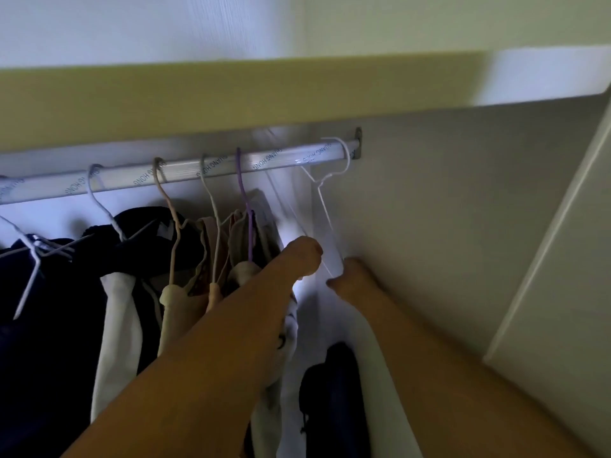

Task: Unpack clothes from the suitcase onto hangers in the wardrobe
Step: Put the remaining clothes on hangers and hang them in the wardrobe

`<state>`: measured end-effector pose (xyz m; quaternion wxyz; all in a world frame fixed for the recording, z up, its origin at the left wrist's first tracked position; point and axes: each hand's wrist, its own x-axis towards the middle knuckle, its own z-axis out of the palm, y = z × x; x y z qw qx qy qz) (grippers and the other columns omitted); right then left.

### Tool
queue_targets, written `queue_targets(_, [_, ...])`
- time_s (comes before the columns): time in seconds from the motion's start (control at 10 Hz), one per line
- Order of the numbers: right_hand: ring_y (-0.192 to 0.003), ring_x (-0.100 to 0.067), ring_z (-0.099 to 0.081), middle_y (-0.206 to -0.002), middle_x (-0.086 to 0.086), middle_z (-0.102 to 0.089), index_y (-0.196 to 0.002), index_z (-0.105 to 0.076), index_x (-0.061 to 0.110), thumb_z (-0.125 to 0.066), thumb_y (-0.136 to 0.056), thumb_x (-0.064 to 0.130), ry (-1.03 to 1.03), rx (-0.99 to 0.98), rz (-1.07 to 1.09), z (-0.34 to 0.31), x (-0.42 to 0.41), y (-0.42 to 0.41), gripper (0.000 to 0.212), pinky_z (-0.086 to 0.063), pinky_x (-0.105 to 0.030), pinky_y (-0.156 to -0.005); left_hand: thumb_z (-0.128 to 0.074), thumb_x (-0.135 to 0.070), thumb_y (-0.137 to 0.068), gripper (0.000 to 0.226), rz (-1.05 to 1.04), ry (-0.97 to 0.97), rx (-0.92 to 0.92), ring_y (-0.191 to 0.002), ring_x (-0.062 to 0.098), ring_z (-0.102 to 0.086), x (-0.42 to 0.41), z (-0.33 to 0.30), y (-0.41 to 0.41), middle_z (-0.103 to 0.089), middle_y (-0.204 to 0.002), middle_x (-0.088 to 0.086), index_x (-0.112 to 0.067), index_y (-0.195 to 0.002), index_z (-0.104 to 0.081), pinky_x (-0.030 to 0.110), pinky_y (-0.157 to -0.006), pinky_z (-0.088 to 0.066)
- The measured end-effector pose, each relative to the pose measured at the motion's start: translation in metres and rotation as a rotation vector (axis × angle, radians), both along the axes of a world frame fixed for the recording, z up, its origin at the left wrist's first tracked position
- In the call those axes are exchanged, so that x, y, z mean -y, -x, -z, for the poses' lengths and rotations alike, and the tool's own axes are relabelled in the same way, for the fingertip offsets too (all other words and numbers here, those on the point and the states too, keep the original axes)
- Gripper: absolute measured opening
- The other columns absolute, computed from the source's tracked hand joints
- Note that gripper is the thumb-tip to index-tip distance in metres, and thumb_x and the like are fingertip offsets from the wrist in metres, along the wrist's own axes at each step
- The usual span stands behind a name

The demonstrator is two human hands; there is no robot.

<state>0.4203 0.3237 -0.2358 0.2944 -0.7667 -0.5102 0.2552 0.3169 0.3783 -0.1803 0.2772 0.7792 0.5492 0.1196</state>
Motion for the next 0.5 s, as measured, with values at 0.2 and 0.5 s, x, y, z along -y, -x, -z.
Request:
queue_targets(0.2, [-0.100,-0.033,-0.064,-0.112,-0.016,-0.064,-0.117,-0.054,0.001,-0.053,-0.094,0.015,-0.259,0.161,0.132,0.003,-0.012,0.007,0.027,-0.053,-0.034,-0.080,-0.038,-0.004,-0.101,0.037,-0.145,0.001,0.013,-0.130,0.030,-0.047,-0.012,0.001,0.004,-0.050,-0.141,0.017,-0.001,-0.135,-0.053,0.027,-0.098,-0.041])
queue_targets(0.5, [-0.094,-0.027,-0.059,-0.109,-0.012,-0.059,-0.137,-0.047,0.012,-0.054,-0.088,0.027,-0.491,-0.272,0.093,-0.093,-0.033,0.029,0.052,-0.052,-0.039,-0.086,-0.043,-0.010,-0.102,0.028,-0.162,-0.158,-0.080,-0.126,0.026,-0.051,-0.031,-0.038,0.023,-0.055,-0.133,0.009,-0.005,-0.127,-0.056,0.029,-0.100,-0.041])
